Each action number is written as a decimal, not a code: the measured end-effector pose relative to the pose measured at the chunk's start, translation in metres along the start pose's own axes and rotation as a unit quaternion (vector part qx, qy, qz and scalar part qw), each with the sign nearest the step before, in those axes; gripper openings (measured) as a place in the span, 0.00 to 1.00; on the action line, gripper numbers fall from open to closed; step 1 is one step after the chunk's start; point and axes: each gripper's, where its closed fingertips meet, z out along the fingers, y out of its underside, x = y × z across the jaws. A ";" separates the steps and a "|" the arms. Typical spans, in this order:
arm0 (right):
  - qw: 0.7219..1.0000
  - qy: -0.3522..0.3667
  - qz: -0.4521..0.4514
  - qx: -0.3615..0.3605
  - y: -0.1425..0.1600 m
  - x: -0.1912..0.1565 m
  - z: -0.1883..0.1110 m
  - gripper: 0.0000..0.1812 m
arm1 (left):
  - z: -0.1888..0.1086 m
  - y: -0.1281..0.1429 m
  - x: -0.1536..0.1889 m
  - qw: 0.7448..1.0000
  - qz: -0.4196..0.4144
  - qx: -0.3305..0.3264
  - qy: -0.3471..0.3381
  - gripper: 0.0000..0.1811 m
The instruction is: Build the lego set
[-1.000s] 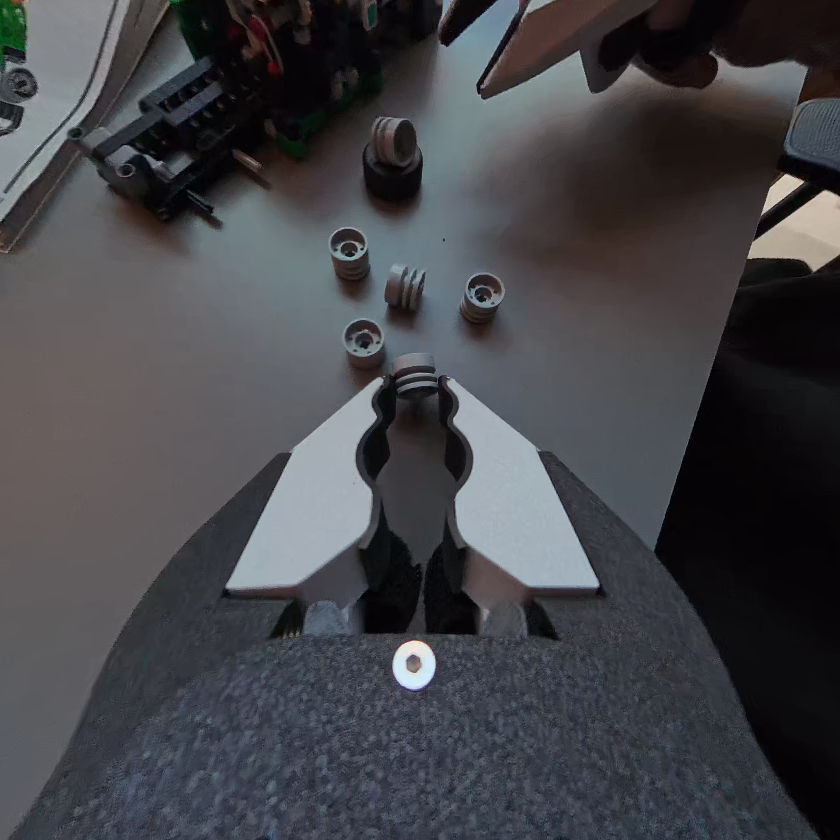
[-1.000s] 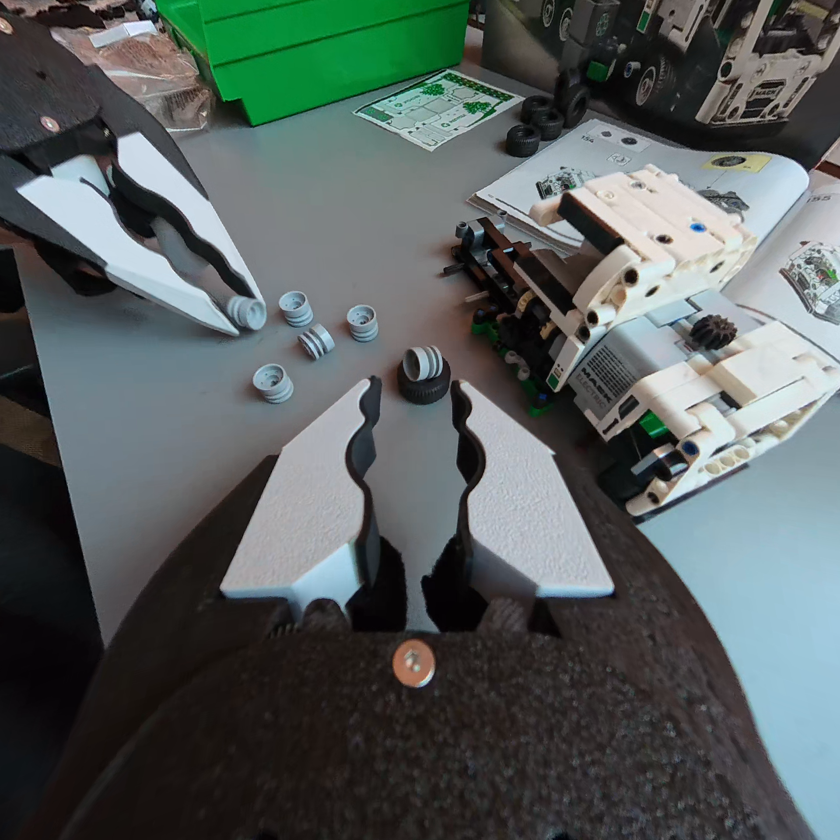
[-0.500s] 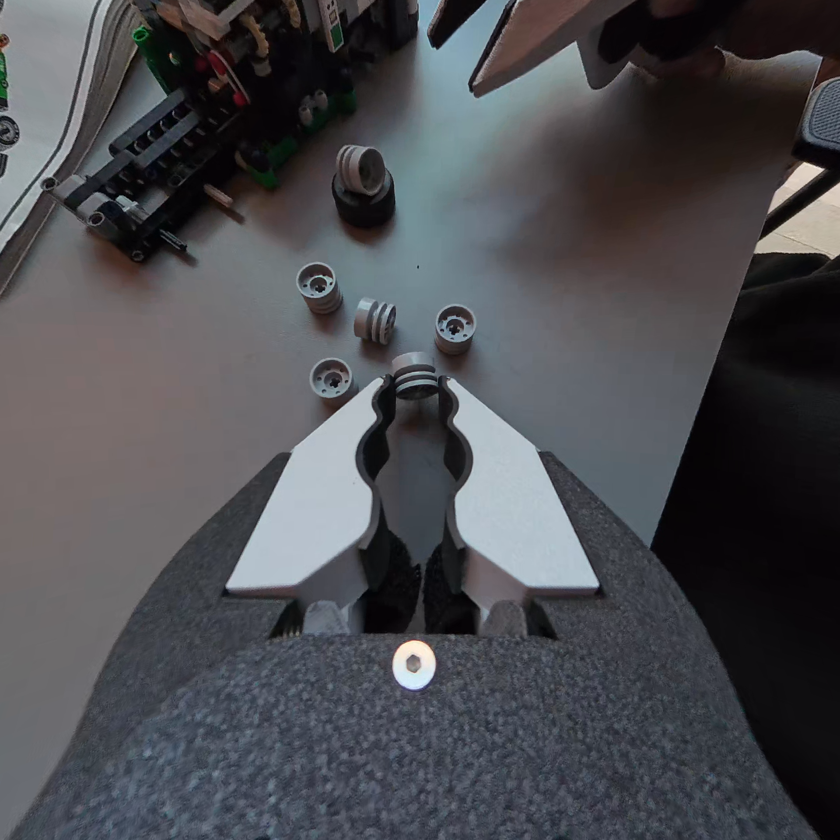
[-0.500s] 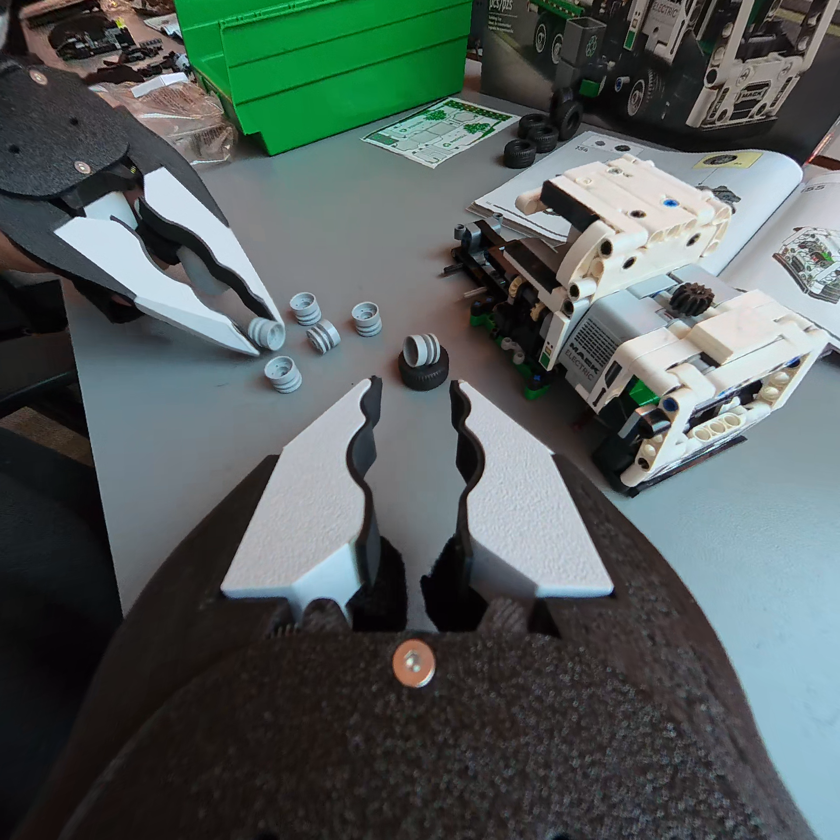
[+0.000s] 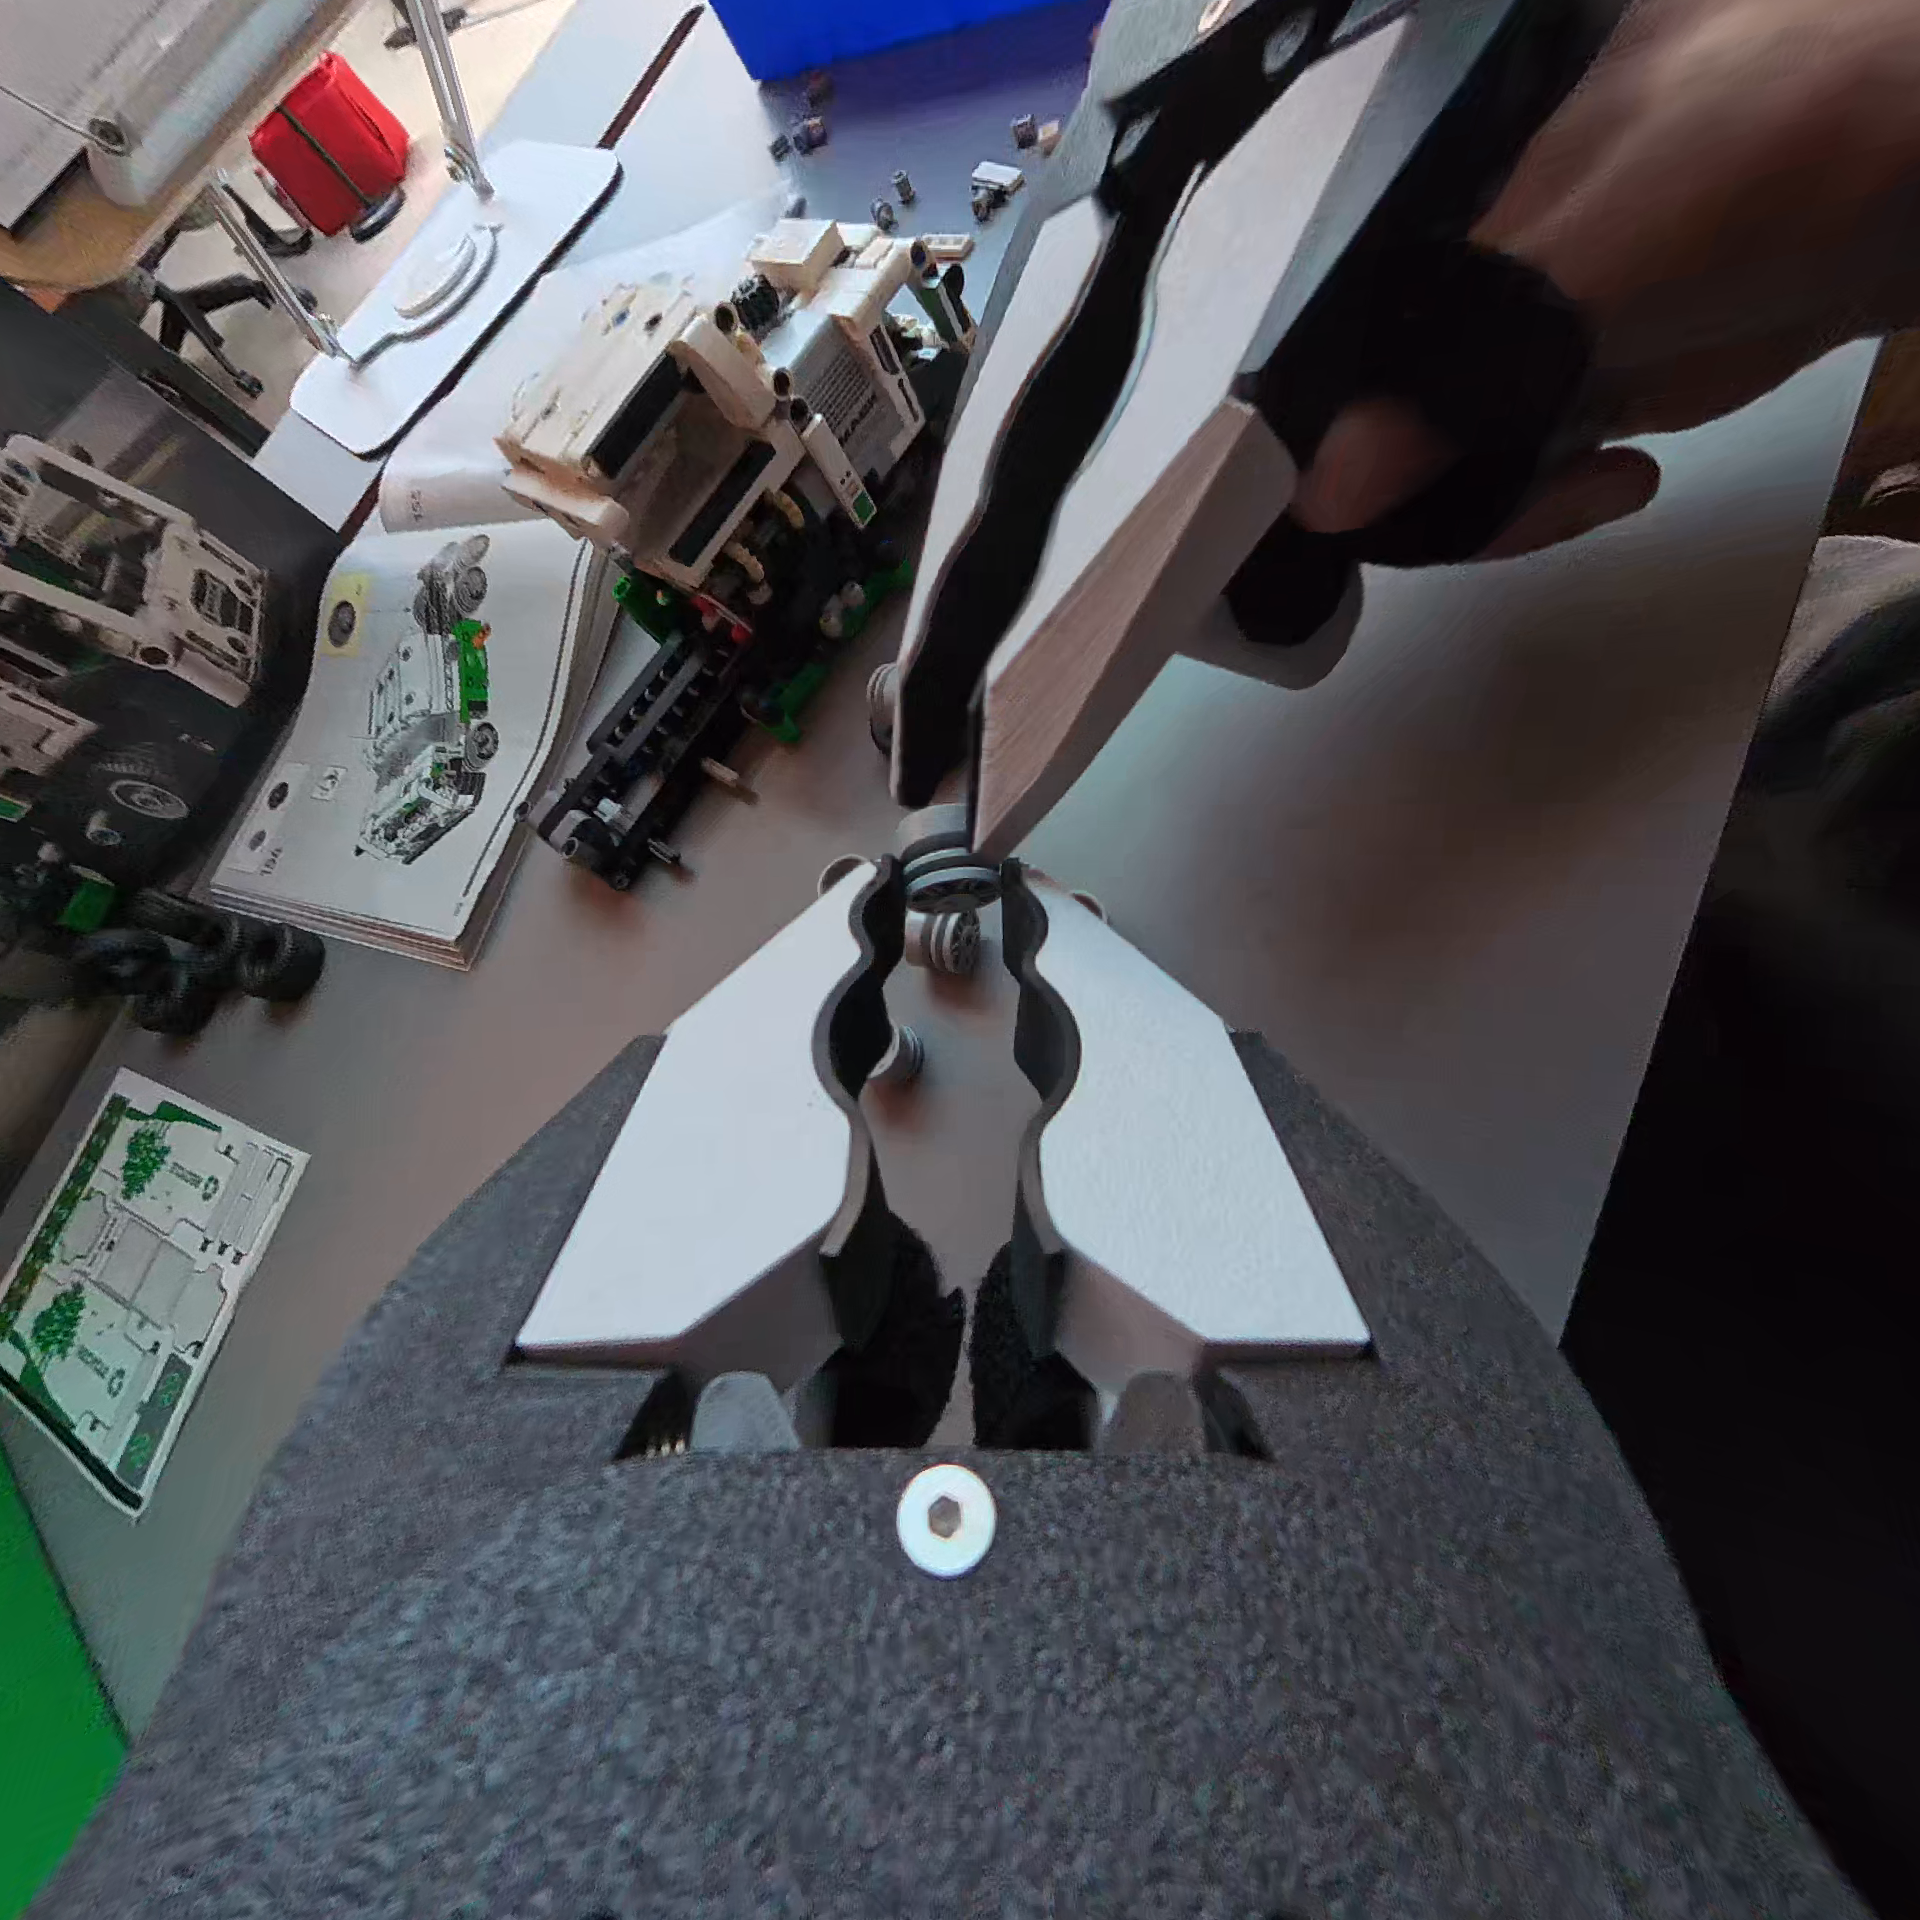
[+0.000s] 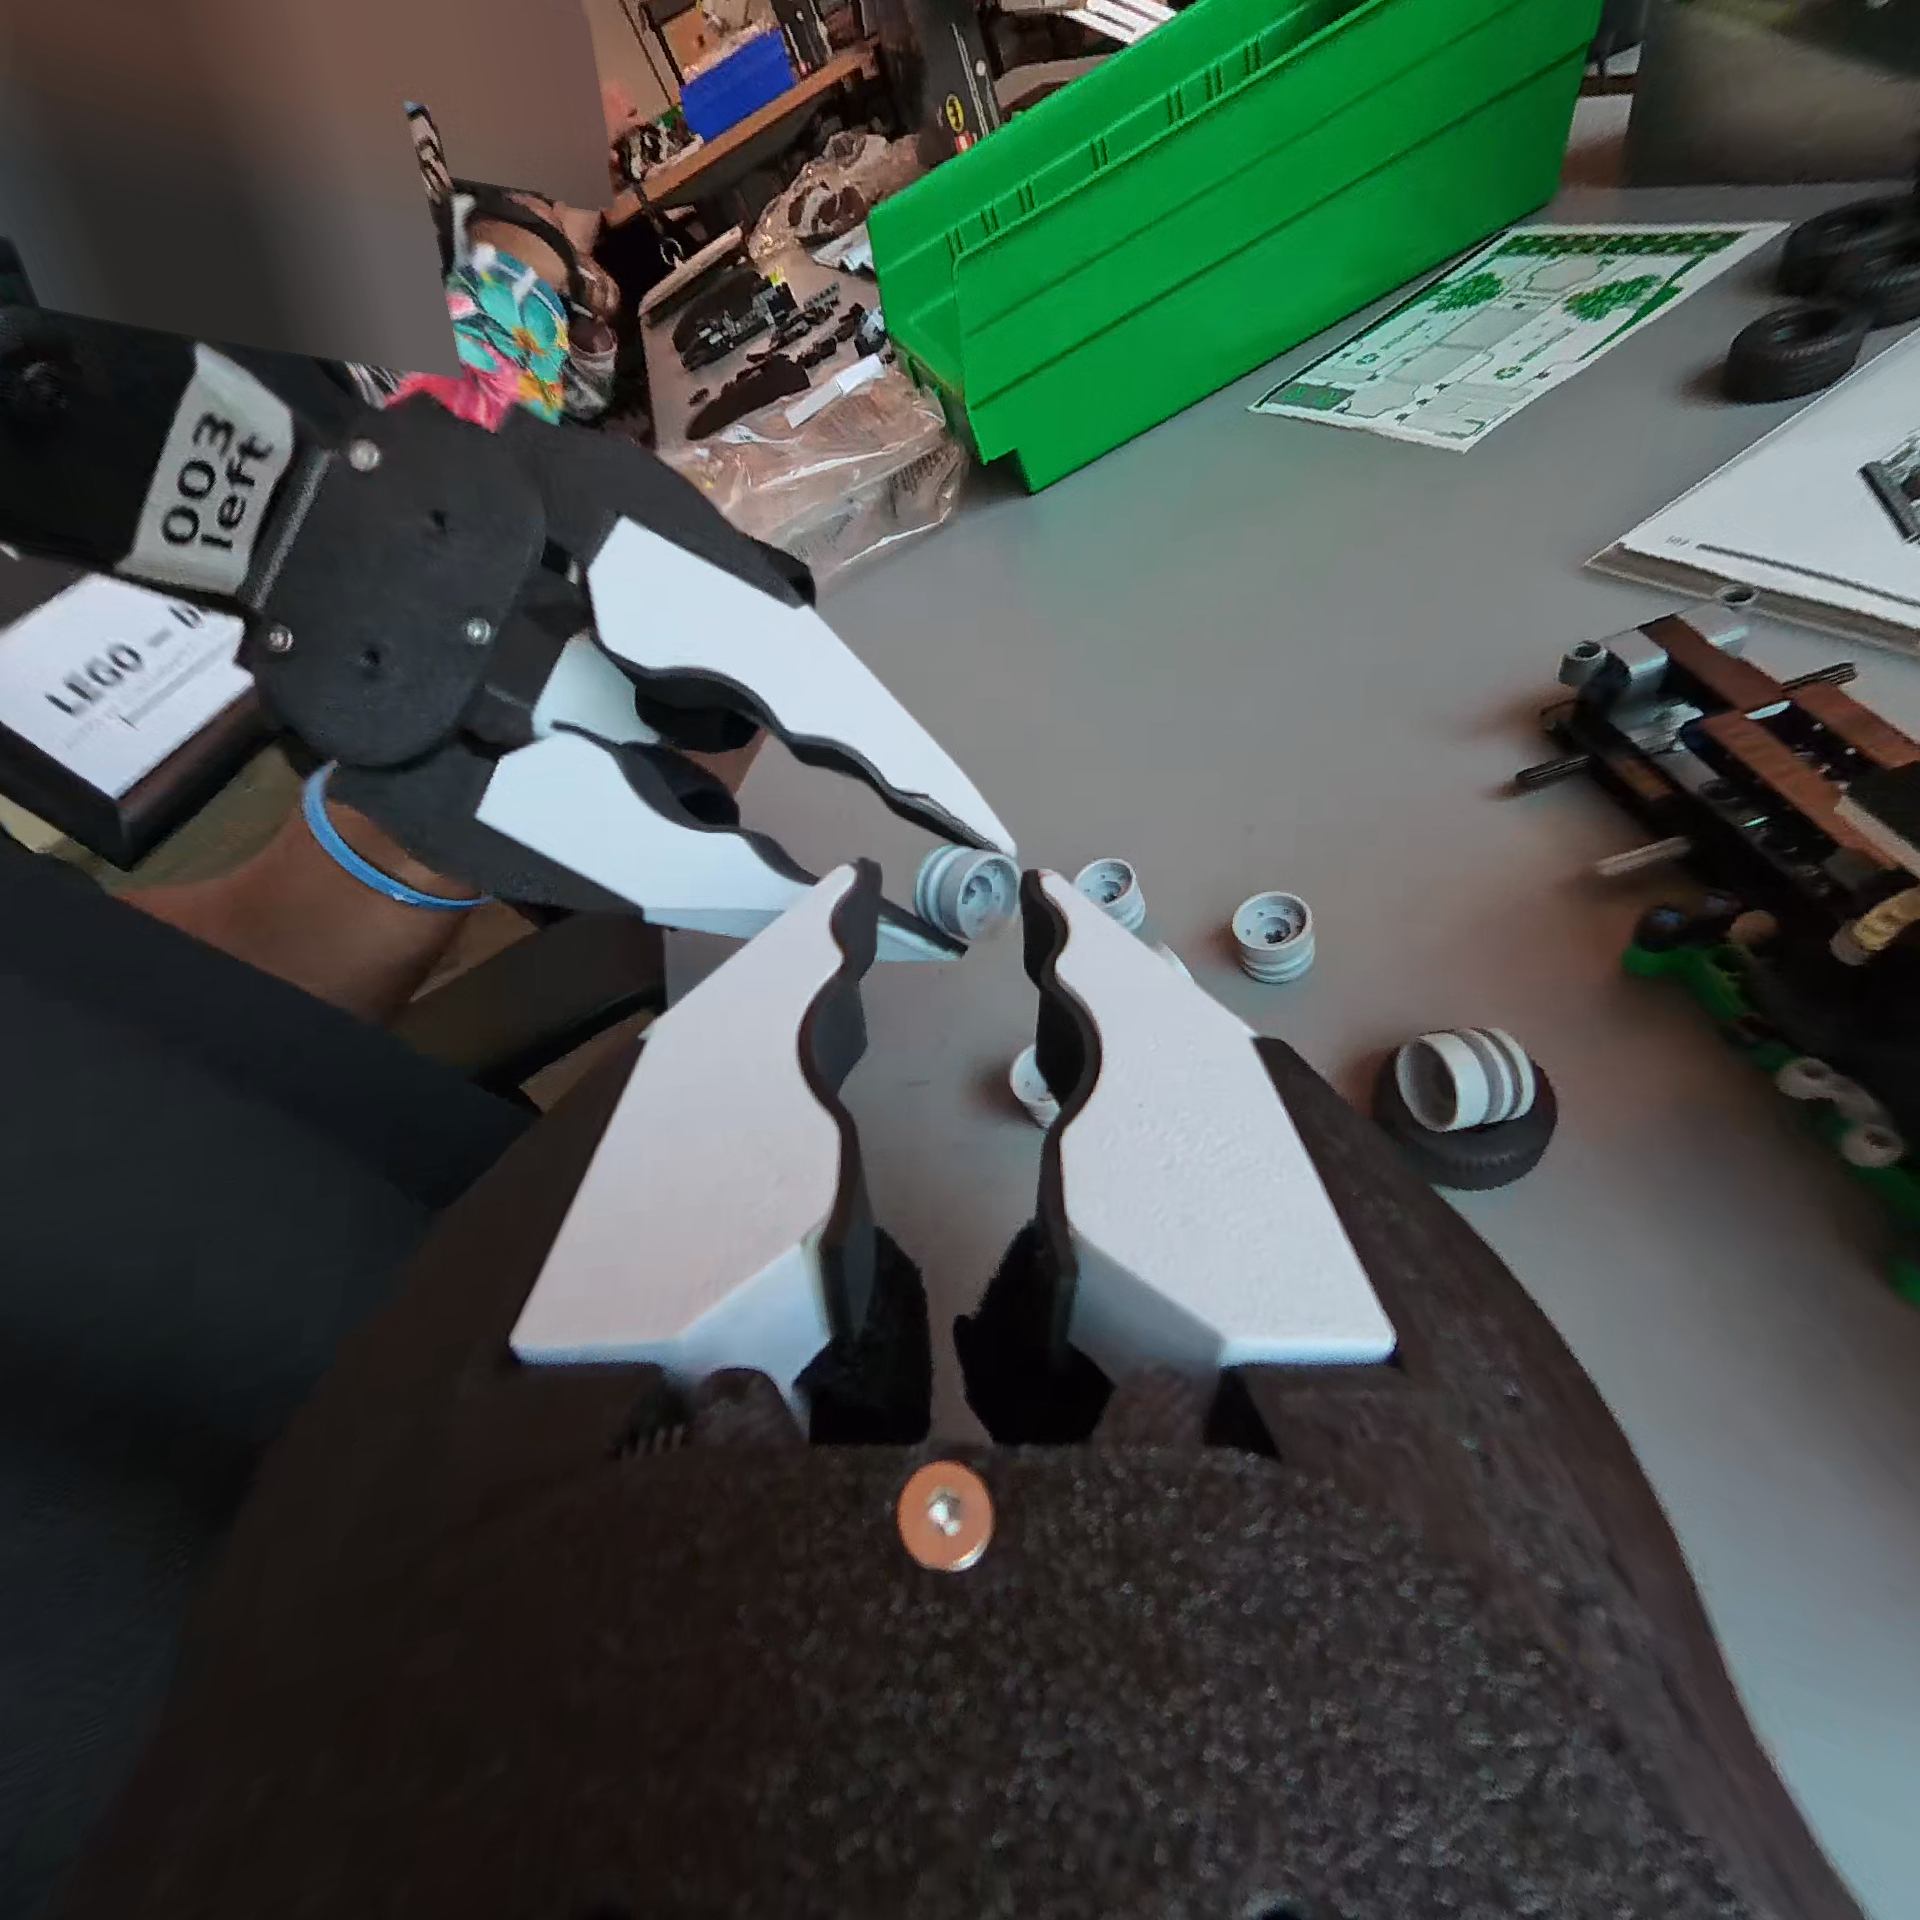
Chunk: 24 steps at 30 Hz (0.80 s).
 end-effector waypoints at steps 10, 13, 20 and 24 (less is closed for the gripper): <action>0.939 -0.221 0.250 0.081 -0.024 -0.026 -0.011 0.12 | -0.024 -0.042 -0.005 0.991 0.053 0.104 -0.064 0.09; 0.916 -0.256 0.297 0.086 -0.028 -0.029 -0.013 0.12 | -0.027 -0.045 -0.006 0.989 0.062 0.113 -0.071 0.09; 0.942 -0.184 0.270 0.072 -0.019 -0.012 -0.009 0.19 | -0.026 -0.013 -0.006 0.998 0.046 0.020 -0.040 0.09; 0.976 -0.093 0.180 0.081 -0.018 0.015 -0.035 0.18 | -0.018 0.056 0.004 0.988 -0.046 -0.135 0.066 0.09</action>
